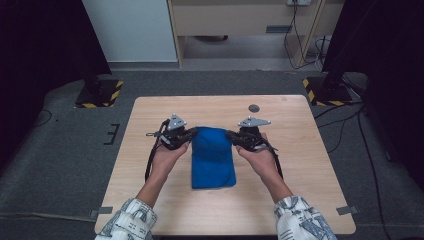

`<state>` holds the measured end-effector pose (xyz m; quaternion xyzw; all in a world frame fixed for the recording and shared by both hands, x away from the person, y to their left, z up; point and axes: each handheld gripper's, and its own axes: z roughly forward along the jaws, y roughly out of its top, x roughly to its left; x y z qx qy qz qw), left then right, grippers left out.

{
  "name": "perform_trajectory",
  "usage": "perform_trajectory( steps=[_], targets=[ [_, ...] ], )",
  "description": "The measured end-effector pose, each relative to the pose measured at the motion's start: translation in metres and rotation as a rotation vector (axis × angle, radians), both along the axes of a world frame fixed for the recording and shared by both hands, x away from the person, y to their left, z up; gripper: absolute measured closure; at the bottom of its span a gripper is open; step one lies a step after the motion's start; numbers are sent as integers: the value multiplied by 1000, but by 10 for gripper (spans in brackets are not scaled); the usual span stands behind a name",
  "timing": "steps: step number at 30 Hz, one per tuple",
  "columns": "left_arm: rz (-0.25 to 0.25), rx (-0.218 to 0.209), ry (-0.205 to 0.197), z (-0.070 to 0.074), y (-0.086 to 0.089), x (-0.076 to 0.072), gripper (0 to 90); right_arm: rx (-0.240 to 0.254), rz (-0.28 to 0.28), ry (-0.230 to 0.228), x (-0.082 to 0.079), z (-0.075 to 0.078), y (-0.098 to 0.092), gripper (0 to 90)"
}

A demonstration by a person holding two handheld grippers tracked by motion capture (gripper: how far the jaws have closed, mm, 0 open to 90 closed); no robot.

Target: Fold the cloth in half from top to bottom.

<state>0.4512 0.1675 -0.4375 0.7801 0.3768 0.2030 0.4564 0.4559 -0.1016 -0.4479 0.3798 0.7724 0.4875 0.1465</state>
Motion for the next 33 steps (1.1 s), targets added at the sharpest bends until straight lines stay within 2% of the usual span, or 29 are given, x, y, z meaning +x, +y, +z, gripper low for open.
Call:
perform_trajectory(
  steps=[3,12,17,20,24,29,33],
  targets=[
    [0,0,10,-8,0,-3,865,-12,11,7,-3,-7,1,856],
    [-13,-23,25,-17,0,-14,864,-23,17,29,-7,-19,-2,856],
    [-18,-13,18,-23,0,-25,862,-31,35,32,-14,-24,-2,855],
    [-27,-9,27,-27,0,-30,862,-43,47,34,-20,-29,-3,855],
    [-38,-27,39,-33,-2,-36,861,-39,44,41,-22,-32,-5,854],
    [-41,-24,47,-38,-1,-40,861,-37,53,48,-27,-36,-6,853],
    [-38,-45,47,-39,2,-45,861,-22,60,47,-31,-36,-7,853]
  ],
)
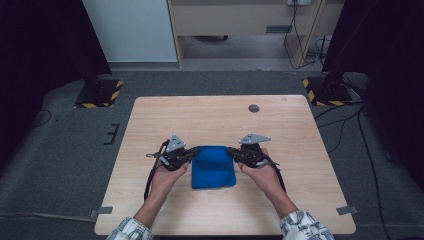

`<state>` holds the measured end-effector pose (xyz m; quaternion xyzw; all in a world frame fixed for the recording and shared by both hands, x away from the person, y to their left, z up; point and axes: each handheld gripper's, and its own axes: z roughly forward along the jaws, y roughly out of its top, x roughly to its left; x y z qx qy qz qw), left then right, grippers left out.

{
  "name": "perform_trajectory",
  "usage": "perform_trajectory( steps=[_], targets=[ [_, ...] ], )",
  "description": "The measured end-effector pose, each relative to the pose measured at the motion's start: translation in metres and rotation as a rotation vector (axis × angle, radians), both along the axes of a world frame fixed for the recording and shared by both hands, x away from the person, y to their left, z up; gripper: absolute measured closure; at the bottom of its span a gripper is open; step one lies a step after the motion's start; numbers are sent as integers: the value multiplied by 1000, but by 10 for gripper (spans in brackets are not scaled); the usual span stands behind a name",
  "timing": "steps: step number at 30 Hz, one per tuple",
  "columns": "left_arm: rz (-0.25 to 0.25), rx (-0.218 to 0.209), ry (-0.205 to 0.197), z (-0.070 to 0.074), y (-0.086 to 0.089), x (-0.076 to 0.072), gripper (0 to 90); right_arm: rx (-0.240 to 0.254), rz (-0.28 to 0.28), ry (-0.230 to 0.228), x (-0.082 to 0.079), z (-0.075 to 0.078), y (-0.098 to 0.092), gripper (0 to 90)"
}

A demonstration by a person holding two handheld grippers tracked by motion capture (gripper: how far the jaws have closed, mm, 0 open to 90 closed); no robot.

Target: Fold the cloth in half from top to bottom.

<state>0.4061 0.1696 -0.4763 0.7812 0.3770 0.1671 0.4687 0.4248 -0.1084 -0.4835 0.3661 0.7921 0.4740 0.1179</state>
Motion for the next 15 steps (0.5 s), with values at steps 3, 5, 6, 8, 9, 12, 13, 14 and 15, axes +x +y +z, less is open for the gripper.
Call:
perform_trajectory(
  steps=[3,5,6,8,9,12,13,14,15],
  targets=[
    [-3,-11,8,-1,2,-5,861,2,9,-3,-4,0,0,853],
    [-6,-14,9,-1,2,-7,861,-1,13,1,-5,-1,0,853],
    [-8,-18,12,-2,3,-9,861,-3,18,0,-8,-2,0,853],
    [-9,-19,16,-3,4,-12,861,5,23,2,-10,-3,0,853],
    [-11,-19,19,-4,4,-13,861,4,28,1,-12,-4,0,853],
    [-16,-10,25,-7,4,-17,860,5,33,3,-16,-6,0,852],
    [-16,-10,25,-7,4,-17,860,5,33,3,-16,-6,0,852],
    [-18,-5,26,-8,4,-19,860,6,35,2,-17,-7,-1,851],
    [-18,0,28,-9,4,-20,858,10,36,4,-17,-8,-1,851]
  ],
)
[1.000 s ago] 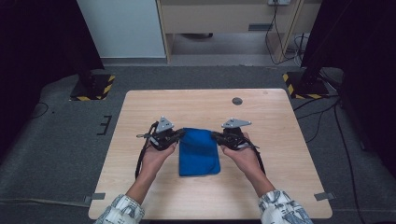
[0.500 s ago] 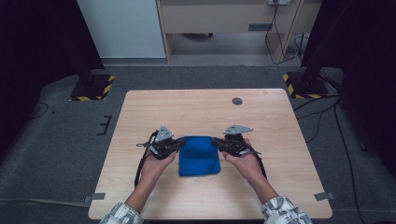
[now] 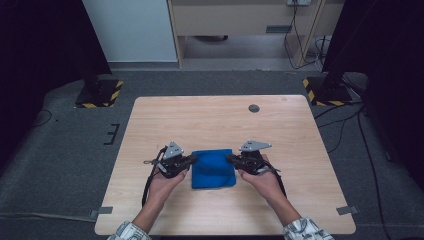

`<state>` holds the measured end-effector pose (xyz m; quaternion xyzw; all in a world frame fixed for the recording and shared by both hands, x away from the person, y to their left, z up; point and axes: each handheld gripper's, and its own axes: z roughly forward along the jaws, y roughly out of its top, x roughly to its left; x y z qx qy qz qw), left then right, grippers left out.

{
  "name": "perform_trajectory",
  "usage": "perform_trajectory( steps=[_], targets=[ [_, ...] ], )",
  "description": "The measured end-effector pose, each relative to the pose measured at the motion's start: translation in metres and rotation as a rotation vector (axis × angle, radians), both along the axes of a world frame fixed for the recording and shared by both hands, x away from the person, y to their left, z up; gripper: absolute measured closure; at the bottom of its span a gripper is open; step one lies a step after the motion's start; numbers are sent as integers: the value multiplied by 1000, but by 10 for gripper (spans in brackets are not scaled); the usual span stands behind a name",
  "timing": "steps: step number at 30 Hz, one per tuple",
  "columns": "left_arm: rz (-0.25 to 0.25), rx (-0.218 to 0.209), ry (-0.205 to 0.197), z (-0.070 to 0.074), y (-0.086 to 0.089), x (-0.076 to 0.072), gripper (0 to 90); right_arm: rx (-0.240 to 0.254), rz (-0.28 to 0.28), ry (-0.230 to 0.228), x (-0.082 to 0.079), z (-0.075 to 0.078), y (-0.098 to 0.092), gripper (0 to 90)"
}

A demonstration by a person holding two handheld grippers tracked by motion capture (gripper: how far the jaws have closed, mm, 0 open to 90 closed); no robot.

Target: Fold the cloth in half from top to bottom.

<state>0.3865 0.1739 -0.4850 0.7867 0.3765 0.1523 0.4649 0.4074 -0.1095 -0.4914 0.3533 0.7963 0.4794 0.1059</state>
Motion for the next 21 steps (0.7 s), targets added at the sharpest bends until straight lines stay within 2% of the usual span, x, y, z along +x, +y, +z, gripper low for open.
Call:
perform_trajectory(
  steps=[4,6,7,9,12,16,21],
  targets=[
    [0,12,12,-5,1,-3,842,-8,9,3,-3,-4,1,850],
    [5,18,13,-7,1,-4,780,-13,17,2,-5,-5,2,851],
    [4,18,10,-7,2,-5,780,-16,24,0,-6,-5,2,850],
    [1,21,3,-6,2,-7,696,-25,29,-2,-7,-7,3,851],
    [21,-18,6,-4,5,-9,571,-35,35,-2,-9,-9,3,849],
    [28,-49,-4,0,8,-9,520,-39,44,1,-12,-12,3,845],
    [71,-65,-7,-3,13,-4,479,-30,46,11,-15,-16,2,836]
  ],
)
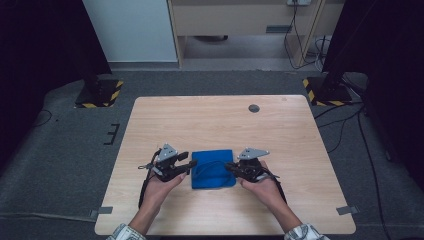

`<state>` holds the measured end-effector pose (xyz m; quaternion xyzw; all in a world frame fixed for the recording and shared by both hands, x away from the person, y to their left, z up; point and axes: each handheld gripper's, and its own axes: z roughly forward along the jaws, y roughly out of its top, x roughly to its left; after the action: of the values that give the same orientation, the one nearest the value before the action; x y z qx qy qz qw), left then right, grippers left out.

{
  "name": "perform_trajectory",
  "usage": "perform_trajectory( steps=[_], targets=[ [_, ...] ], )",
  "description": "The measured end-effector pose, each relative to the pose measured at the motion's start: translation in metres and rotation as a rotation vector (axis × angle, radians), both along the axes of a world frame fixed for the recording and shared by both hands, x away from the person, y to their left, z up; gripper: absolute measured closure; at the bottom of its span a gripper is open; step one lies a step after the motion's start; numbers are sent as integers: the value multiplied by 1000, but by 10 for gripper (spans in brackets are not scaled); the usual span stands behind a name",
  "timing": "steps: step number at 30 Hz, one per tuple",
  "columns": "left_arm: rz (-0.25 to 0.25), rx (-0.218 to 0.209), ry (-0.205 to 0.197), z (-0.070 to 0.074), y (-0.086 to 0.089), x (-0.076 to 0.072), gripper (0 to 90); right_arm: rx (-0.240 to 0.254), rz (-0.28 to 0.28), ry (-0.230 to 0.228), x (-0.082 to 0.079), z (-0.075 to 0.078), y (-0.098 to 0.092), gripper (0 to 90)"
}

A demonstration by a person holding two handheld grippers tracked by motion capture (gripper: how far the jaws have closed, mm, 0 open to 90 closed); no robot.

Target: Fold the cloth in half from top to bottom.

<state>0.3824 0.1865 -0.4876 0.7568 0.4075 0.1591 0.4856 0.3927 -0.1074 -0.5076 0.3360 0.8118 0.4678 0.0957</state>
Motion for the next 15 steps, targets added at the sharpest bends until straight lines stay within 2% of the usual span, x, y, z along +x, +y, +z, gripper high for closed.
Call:
perform_trajectory(
  steps=[6,9,10,15],
  targets=[
    [38,31,13,-11,2,6,452,-1,13,11,-4,-3,-1,802],
    [40,42,19,-14,1,7,445,5,17,15,-7,-3,-1,773],
    [38,54,18,-15,1,7,442,-9,24,14,-10,-3,-1,751],
    [32,72,19,-17,-2,5,437,-19,29,16,-14,-4,-2,705]
  ],
)
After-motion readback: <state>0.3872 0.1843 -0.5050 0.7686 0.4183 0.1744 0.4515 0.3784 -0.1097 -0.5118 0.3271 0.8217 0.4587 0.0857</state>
